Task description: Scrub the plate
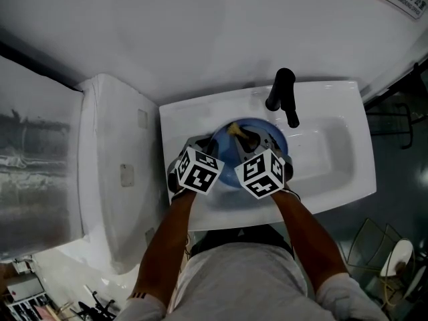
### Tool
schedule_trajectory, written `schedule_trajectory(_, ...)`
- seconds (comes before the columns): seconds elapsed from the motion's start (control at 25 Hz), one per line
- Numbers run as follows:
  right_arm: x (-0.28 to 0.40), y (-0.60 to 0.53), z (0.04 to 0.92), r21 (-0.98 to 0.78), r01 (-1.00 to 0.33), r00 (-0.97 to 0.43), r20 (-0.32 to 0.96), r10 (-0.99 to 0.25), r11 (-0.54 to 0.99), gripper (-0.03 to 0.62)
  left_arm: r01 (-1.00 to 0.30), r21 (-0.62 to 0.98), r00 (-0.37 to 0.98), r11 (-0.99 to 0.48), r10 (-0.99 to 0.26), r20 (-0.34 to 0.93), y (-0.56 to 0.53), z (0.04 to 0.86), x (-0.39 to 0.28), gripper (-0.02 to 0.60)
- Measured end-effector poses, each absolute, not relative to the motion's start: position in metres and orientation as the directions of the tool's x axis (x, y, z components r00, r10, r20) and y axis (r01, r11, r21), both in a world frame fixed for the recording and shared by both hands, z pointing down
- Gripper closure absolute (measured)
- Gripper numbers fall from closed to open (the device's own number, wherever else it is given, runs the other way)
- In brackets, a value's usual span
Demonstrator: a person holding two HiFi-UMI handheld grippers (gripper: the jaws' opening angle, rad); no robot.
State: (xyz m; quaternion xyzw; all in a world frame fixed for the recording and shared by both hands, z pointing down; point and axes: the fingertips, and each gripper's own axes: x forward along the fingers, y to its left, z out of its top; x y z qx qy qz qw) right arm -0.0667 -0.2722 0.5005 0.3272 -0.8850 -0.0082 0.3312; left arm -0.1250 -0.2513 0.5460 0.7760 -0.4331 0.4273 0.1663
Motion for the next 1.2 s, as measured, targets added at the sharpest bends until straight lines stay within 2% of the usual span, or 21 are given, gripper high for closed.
schedule_trajectory(0.64, 0.005, -0.282, 0.501, 0.273, -0.706, -0.392, 0.618, -0.682, 0.653, 0.531, -0.815, -0.106, 0.267, -0.569, -0.532, 0.804, -0.252, 0.545, -0.125, 0.529)
schedule_trajectory(1.0, -0.054, -0.257, 0.493, 0.165, -0.663, -0.521, 0.598, -0.609, 0.73, 0.531, -0.821, -0.097, 0.27, -0.563, -0.532, 0.802, -0.251, 0.544, -0.125, 0.531)
schedule_trajectory(1.2, -0.08, -0.251, 0.507, 0.126, -0.638, -0.547, 0.62, -0.563, 0.759, 0.531, -0.822, -0.091, 0.275, -0.562, -0.531, 0.801, -0.252, 0.544, -0.125, 0.532)
